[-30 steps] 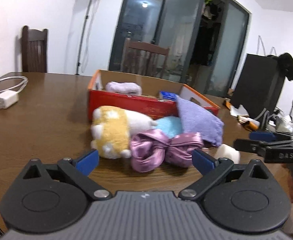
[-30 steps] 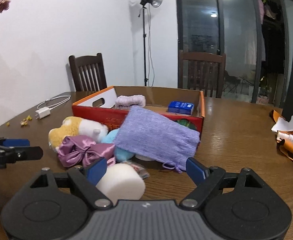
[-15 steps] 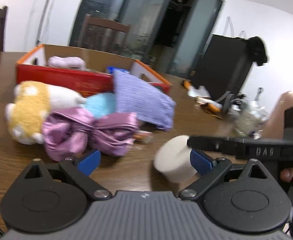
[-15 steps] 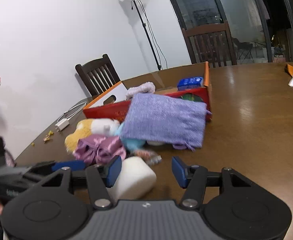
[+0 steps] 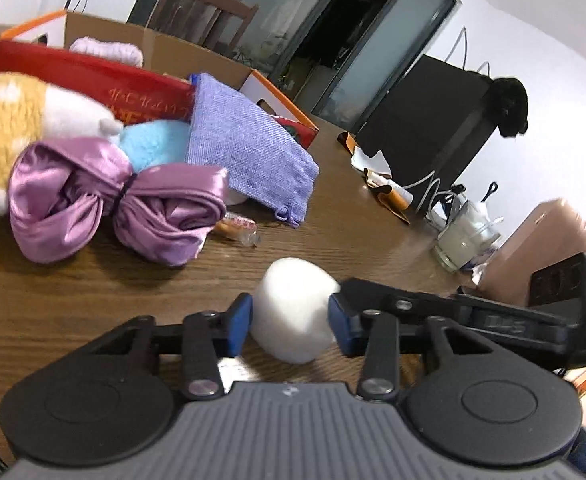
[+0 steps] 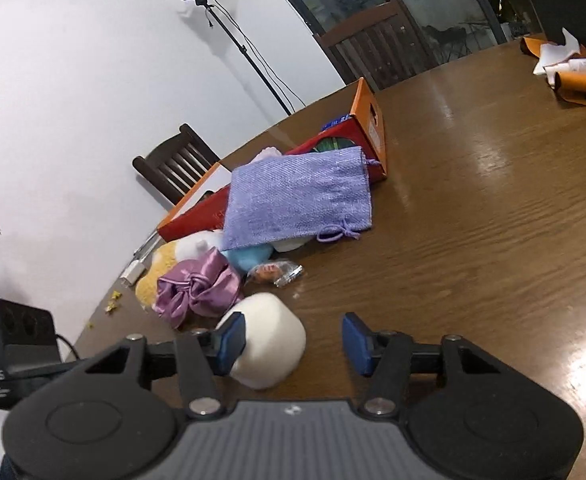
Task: Organize soft objects
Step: 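Reach both tools to the white foam cylinder and grasp it, then carry the foam cylinder into the box and open both tools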
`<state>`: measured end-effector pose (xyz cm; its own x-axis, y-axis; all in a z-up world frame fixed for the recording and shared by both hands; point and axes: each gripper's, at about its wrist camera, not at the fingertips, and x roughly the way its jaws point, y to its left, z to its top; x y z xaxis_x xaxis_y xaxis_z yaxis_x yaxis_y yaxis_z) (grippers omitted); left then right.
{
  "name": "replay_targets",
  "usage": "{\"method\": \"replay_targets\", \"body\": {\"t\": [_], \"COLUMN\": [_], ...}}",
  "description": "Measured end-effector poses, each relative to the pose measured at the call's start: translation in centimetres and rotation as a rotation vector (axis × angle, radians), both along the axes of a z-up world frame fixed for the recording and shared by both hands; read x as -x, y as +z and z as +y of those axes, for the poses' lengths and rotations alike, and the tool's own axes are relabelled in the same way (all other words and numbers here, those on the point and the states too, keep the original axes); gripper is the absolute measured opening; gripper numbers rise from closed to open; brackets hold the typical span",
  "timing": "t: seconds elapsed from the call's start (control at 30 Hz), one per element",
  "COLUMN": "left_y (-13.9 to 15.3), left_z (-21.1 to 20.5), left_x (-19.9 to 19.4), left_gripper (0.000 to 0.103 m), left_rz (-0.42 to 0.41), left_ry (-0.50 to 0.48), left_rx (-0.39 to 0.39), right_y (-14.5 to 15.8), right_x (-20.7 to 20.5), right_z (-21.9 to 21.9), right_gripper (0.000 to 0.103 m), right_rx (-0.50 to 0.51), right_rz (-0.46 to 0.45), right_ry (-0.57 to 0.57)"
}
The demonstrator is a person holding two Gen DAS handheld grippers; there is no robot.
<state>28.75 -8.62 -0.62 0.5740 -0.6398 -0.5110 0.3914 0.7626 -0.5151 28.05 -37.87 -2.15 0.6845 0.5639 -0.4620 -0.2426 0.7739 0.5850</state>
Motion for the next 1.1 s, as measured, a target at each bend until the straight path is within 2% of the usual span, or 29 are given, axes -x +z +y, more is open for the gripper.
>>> {"method": "replay_targets", "body": {"t": [0.1, 0.17, 0.43, 0.5, 0.57, 0.67, 0.77, 0.9, 0.97, 1.03, 1.1], "left_y": [0.5, 0.8, 0.4, 0.8, 1.8, 4.5, 8.5, 12.4, 13.3, 13.2, 12.3], "left_z": [0.1, 0.5, 2.2, 2.4, 2.6, 3.4, 4.2, 5.0, 5.8, 6.4, 6.5], "left_x": [0.8, 1.5, 3.2, 3.3, 3.4, 2.5, -0.7, -9.5, -14.9, -20.4, -25.3], "left_gripper": [0.041, 0.04, 0.036, 0.036, 0.034, 0.034, 0.034, 0.034, 0.034, 0.034, 0.034], "left_rz": [-0.014, -0.011, 0.01, 0.001, -0.05, -0.126, -0.242, -0.282, -0.248, -0.173, -0.105], "left_ry": [0.022, 0.025, 0.044, 0.05, 0.067, 0.067, 0.043, 0.023, 0.035, 0.049, 0.07], "left_rx": [-0.036, -0.041, -0.007, -0.01, -0.022, 0.016, 0.015, 0.027, 0.056, 0.11, 0.122], "right_y": [-0.2, 0.1, 0.0, 0.2, 0.6, 2.1, 5.5, 10.3, 11.6, 11.6, 11.3], "right_x": [-0.6, -0.3, 0.7, 0.7, 0.6, -0.3, -2.5, -8.6, -14.1, -19.0, -23.1], "right_z": [0.9, 1.6, 3.1, 3.3, 3.5, 3.4, 3.4, 4.6, 5.1, 5.3, 6.2], "right_gripper": [0.027, 0.022, 0.024, 0.021, 0.02, 0.019, 0.019, 0.019, 0.019, 0.019, 0.019], "right_rx": [-0.019, -0.024, -0.033, -0.019, -0.05, -0.106, -0.12, -0.053, -0.074, -0.119, -0.083], "right_rz": [0.01, 0.001, 0.029, 0.03, 0.045, 0.025, -0.055, -0.166, -0.13, -0.077, -0.06], "right_ry": [0.02, 0.05, 0.086, 0.096, 0.118, 0.123, 0.141, 0.161, 0.173, 0.143, 0.114]}}
